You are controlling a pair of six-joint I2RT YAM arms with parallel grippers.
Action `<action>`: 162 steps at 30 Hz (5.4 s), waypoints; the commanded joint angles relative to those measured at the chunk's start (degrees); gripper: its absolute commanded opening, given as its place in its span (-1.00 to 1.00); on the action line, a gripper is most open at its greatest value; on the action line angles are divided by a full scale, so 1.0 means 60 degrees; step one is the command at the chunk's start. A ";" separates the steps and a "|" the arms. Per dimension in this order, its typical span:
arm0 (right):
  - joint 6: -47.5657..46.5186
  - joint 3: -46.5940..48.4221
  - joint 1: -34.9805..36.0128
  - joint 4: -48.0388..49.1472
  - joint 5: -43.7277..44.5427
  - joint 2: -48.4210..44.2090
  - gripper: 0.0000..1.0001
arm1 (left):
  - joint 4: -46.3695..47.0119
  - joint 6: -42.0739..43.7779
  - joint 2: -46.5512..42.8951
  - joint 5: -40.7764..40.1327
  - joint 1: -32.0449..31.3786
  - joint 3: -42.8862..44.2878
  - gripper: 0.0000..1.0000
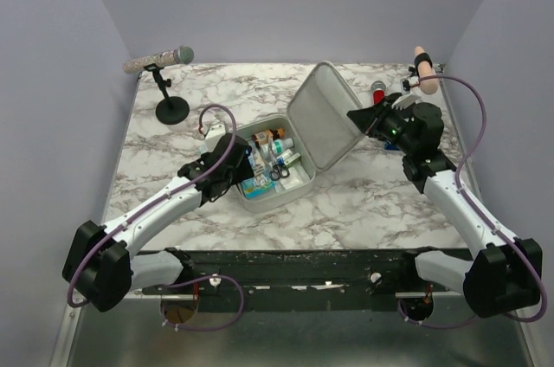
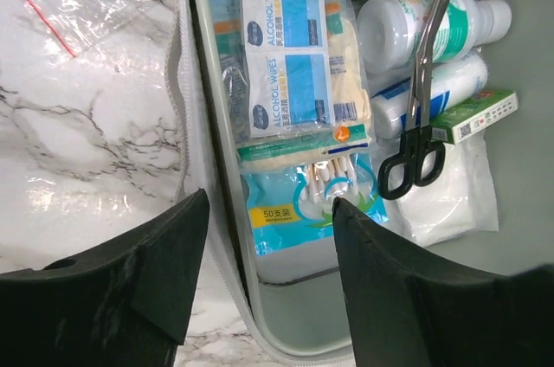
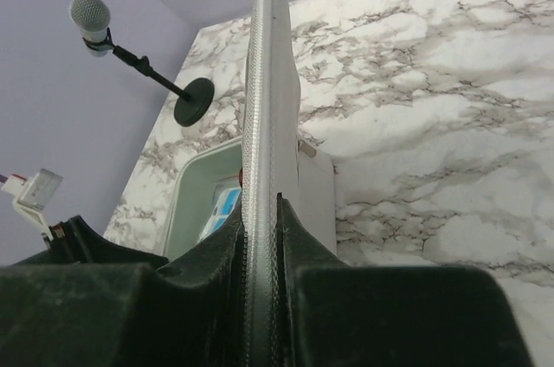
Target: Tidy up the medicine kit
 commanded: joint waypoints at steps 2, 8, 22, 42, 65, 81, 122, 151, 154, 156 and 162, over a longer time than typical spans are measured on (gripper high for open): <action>-0.0598 0.0156 -0.0006 -0.1734 0.0680 -0.1116 -0.67 | -0.1191 0.0284 -0.0592 -0.0273 0.0522 0.0751 0.51; -0.1023 -0.0079 -0.0006 -0.3228 0.1809 -0.2567 -0.88 | -0.1324 0.0606 -0.0623 0.0063 0.1722 0.0796 0.54; -0.0906 -0.0517 -0.0006 -0.3993 0.1752 -0.3623 -0.96 | -0.1089 0.0476 0.3242 -0.0171 0.4213 0.2391 0.46; -0.0320 -0.1060 -0.0006 -0.3465 0.0990 -0.4209 -0.92 | -0.0270 -0.1371 0.5046 0.0518 0.4493 0.2275 0.61; -0.0379 -0.1148 -0.0006 -0.3538 0.1107 -0.4400 -0.87 | 0.0654 -0.1035 0.3922 0.1352 0.4654 0.0694 -1.00; -0.0203 -0.0958 -0.0006 -0.3436 0.0521 -0.3873 -0.05 | -0.0357 -0.0902 -0.1734 0.2085 0.3864 0.0810 -1.00; 0.0544 -0.0621 -0.0006 -0.2601 -0.2116 -0.3785 0.53 | 0.1547 -0.1385 0.3332 0.2920 -0.1849 0.8514 -1.00; 0.0573 -0.0782 -0.0006 -0.2703 -0.2160 -0.4136 0.52 | 0.2497 -0.2381 0.3993 0.2130 -0.2348 0.8883 -1.00; 0.0588 -0.0811 -0.0006 -0.2689 -0.2130 -0.4151 0.53 | 0.2922 -0.2615 0.3832 0.2114 -0.2348 0.8516 -1.00; 0.0588 -0.0796 -0.0006 -0.2689 -0.2130 -0.4166 0.52 | 0.3215 -0.2776 0.3758 0.2144 -0.2348 0.8239 -1.00; 0.0603 -0.0738 -0.0006 -0.2703 -0.2130 -0.4224 0.52 | 0.3612 -0.3201 0.3758 0.2436 -0.2348 0.7638 -1.00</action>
